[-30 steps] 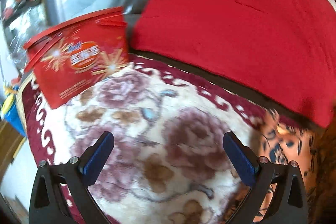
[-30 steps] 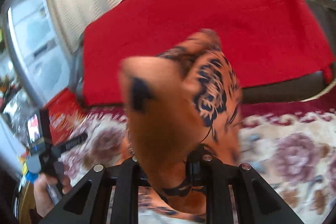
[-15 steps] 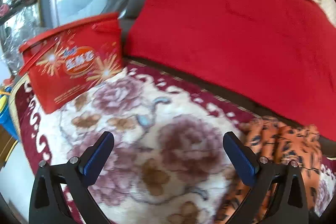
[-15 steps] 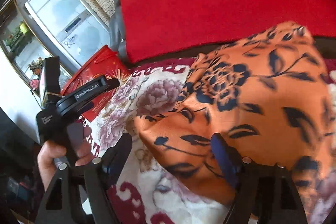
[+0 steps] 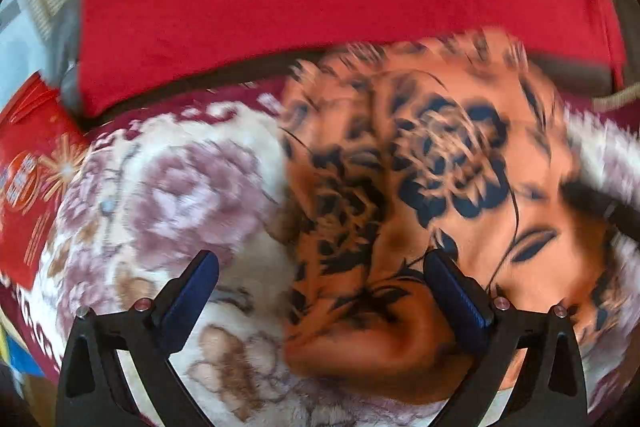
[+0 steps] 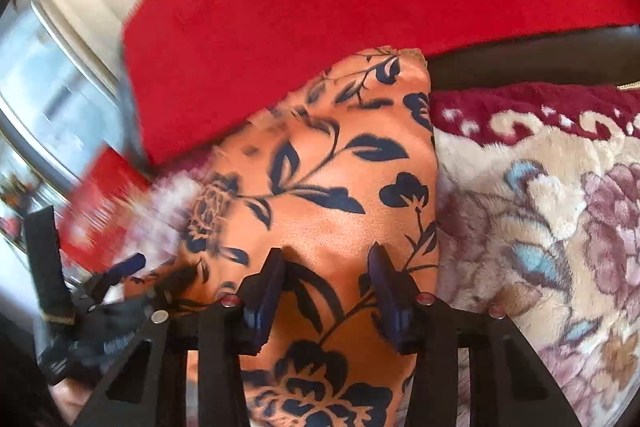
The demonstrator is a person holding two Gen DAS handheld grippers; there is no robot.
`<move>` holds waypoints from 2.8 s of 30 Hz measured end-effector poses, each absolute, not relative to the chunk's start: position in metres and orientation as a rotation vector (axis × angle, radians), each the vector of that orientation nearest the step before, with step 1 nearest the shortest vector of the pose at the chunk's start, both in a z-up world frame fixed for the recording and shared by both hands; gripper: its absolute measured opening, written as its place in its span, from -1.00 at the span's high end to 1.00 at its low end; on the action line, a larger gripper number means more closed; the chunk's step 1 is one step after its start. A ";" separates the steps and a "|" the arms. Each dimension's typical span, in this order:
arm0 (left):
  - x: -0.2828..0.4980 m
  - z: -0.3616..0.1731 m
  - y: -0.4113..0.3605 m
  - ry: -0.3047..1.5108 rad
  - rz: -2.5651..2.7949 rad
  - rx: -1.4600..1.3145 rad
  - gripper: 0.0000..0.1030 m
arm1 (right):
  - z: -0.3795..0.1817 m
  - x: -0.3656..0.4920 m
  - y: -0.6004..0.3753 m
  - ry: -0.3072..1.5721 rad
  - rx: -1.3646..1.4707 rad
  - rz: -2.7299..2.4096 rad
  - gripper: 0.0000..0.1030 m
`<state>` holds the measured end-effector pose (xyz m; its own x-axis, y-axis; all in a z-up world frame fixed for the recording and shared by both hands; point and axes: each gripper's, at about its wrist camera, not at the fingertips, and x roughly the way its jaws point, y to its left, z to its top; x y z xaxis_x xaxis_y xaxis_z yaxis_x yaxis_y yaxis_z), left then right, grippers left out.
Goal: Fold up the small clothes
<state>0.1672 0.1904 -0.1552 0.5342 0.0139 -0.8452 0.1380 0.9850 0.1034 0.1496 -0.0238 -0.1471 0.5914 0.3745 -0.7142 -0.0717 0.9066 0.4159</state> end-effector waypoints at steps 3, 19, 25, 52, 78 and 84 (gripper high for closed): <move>0.169 -0.147 0.197 0.998 -0.093 0.124 -0.99 | -0.134 0.151 -0.023 0.907 0.344 0.296 0.09; 0.169 -0.149 0.197 0.987 -0.113 0.120 -1.00 | -0.161 0.287 -0.023 1.012 0.422 0.220 0.01; 0.167 -0.151 0.200 0.986 -0.115 0.118 -1.00 | -0.130 0.250 -0.032 0.952 0.393 0.217 0.01; 0.166 -0.135 0.230 0.916 -0.026 0.136 -1.00 | -0.122 0.109 -0.034 0.822 0.261 0.400 0.00; 0.147 -0.143 0.200 0.923 -0.038 0.240 -0.94 | -0.152 0.129 -0.061 0.989 0.663 0.570 0.00; 0.141 -0.116 0.200 0.813 -0.012 0.214 -0.94 | -0.134 0.129 -0.070 0.863 0.645 0.553 -0.01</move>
